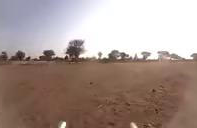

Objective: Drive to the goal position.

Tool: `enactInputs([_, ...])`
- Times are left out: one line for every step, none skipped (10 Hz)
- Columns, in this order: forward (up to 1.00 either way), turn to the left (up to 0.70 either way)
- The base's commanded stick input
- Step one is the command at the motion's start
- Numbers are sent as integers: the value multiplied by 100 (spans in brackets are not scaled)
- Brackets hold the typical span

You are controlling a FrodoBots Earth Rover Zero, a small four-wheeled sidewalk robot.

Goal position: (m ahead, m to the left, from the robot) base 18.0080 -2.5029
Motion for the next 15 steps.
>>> enactInputs([70, 0])
enactInputs([70, 0])
enactInputs([70, 0])
enactInputs([70, 0])
enactInputs([70, 0])
enactInputs([70, 0])
enactInputs([70, 0])
enactInputs([70, 0])
enactInputs([70, 0])
enactInputs([70, 0])
enactInputs([70, 0])
enactInputs([70, 0])
enactInputs([70, 0])
enactInputs([70, 0])
enactInputs([70, 0])
